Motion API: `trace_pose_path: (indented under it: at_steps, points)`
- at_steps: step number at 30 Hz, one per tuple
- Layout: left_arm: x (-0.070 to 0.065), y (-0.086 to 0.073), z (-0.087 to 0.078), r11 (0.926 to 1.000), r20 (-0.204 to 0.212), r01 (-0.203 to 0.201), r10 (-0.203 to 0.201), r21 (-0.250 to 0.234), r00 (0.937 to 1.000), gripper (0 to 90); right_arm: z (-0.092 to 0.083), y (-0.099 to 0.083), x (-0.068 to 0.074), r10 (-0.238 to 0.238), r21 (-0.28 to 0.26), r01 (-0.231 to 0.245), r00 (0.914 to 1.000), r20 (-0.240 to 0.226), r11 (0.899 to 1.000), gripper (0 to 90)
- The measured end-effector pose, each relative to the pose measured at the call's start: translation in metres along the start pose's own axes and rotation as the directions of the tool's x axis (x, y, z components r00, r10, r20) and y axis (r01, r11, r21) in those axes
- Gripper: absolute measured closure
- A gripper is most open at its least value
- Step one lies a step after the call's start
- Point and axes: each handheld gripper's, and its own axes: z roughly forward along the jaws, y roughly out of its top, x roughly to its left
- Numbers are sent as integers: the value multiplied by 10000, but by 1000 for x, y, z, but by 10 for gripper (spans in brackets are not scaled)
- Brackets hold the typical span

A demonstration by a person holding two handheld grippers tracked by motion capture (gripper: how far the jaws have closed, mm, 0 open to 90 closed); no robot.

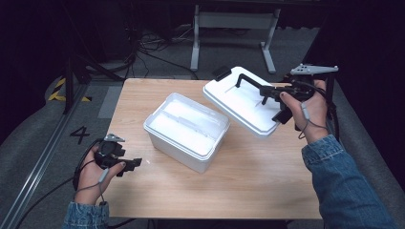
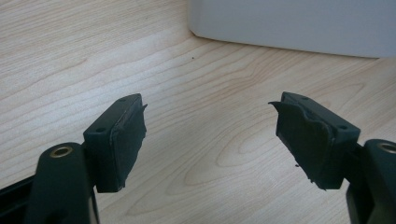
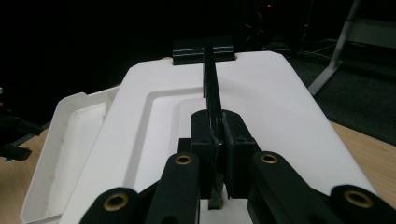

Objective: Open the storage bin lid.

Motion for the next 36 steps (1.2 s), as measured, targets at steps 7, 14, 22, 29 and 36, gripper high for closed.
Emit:
trace_pose_path:
  at_steps: [7,14,22,29,36]
  points:
    - [2,-2,0,10000,-47,15,-15,-1,10000,247,-11,-10,-28,300,125,-308,9977,601,9994,850]
    - [2,-2,2,9999,-35,118,-118,37,9999,246,-16,-23,-45,75,270,-109,9923,1239,9996,850]
    - [3,-3,3,9998,9,147,-148,115,9999,246,-14,-42,-66,139,451,-207,9891,1465,9988,850]
    - [2,-2,4,9998,-7,179,-179,126,9998,246,-7,-59,-73,195,896,-348,9859,1663,9954,850]
    - [2,-2,5,9997,0,115,-115,209,9999,245,0,-79,-81,350,1315,-591,9833,1786,9896,850]
